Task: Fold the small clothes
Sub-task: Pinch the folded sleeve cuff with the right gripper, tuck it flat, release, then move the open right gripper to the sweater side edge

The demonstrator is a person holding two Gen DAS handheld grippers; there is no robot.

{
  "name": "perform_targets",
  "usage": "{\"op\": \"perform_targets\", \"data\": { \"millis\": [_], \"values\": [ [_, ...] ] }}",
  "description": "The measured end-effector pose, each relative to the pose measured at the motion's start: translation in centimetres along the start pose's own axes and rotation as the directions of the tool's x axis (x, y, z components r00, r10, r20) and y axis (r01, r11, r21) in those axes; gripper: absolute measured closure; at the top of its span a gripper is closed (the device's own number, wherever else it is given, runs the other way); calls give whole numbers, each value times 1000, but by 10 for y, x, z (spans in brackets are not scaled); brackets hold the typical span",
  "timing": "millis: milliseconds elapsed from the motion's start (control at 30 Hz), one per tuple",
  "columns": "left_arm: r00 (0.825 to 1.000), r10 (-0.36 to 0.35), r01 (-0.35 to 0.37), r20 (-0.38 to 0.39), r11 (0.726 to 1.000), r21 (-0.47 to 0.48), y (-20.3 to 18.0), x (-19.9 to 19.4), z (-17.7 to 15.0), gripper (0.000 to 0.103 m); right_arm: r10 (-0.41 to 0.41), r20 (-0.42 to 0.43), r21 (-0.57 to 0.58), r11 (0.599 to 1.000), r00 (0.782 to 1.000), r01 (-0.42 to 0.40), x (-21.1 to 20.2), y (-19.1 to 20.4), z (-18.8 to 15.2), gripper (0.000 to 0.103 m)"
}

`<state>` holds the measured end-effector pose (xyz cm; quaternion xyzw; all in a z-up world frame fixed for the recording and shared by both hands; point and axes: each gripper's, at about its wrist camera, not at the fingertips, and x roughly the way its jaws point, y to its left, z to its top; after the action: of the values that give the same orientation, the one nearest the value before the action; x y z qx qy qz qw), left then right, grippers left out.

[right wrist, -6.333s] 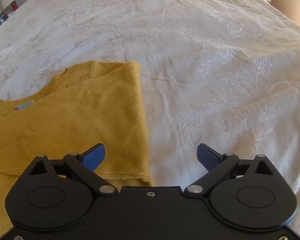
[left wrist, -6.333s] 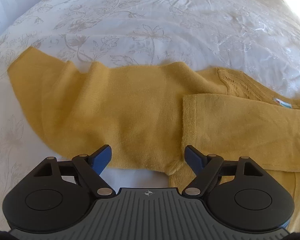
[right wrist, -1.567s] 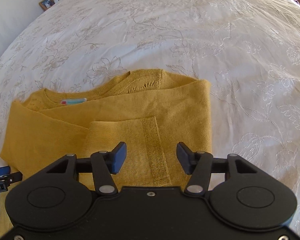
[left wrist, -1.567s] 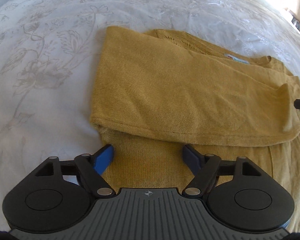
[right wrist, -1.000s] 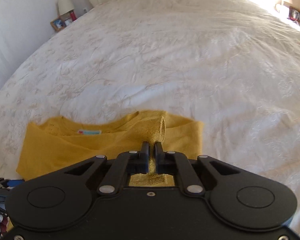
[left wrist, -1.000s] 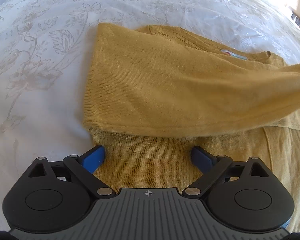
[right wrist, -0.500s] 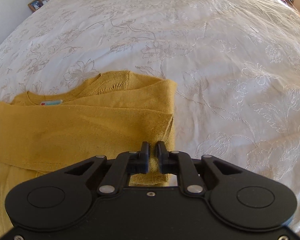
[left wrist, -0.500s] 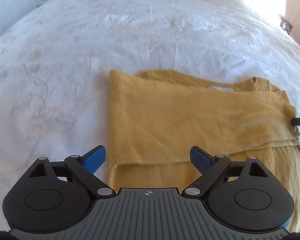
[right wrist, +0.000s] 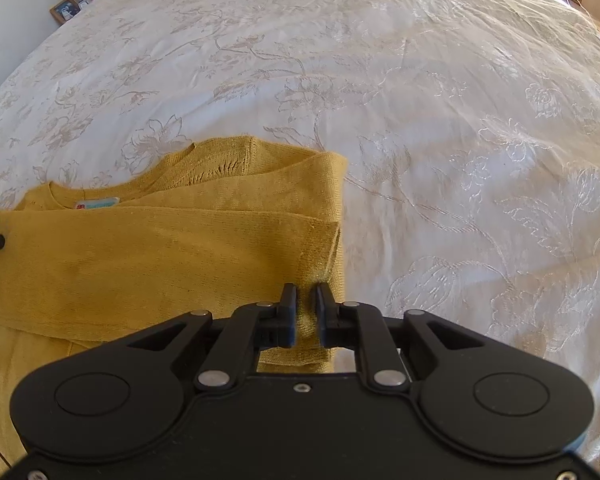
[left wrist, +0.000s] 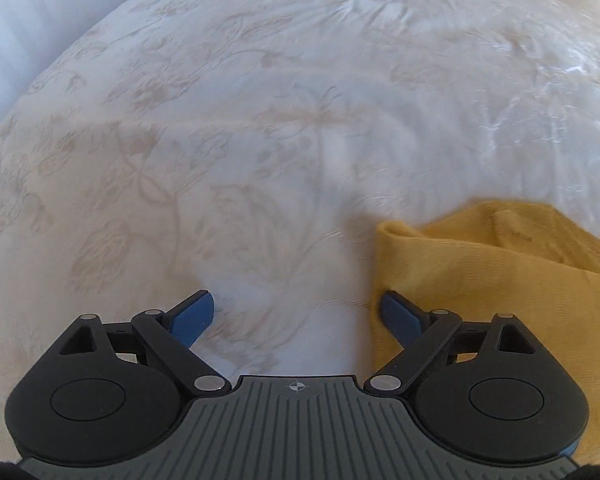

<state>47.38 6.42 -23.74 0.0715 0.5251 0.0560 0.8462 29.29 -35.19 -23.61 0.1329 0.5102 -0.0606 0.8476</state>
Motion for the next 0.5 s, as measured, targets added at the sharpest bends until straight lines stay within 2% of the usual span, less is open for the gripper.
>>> {"op": "perform_targets", "data": {
  "millis": [67,167,233,300,367,433,500],
  "values": [
    [998,36,-37,-41,999,-30,17,4,-12,11,-2,-2,3,1000,1000,2,1,-2,0,68],
    [999,2,-4,-33,998,-56,32,-2,-23,11,-6,-2,-3,1000,1000,6,1,-4,0,66],
    [1000,-19,19,0,998,-63,37,-13,-23,13,-11,22,-1,1000,1000,11,-4,-5,1,65],
    [993,-97,101,70,993,-61,37,-27,-20,13,-9,65,2,1000,998,9,-11,-6,5,61],
    [977,-175,182,118,982,-44,32,-34,-13,12,-1,99,-6,1000,995,1,-17,-5,11,53],
    [962,-247,251,119,968,-14,24,-34,-5,12,8,119,-22,1000,993,-5,-20,-2,18,53],
    [948,-307,306,87,952,22,7,-26,3,12,18,131,-32,999,991,-14,-22,2,26,53]
  ]
}}
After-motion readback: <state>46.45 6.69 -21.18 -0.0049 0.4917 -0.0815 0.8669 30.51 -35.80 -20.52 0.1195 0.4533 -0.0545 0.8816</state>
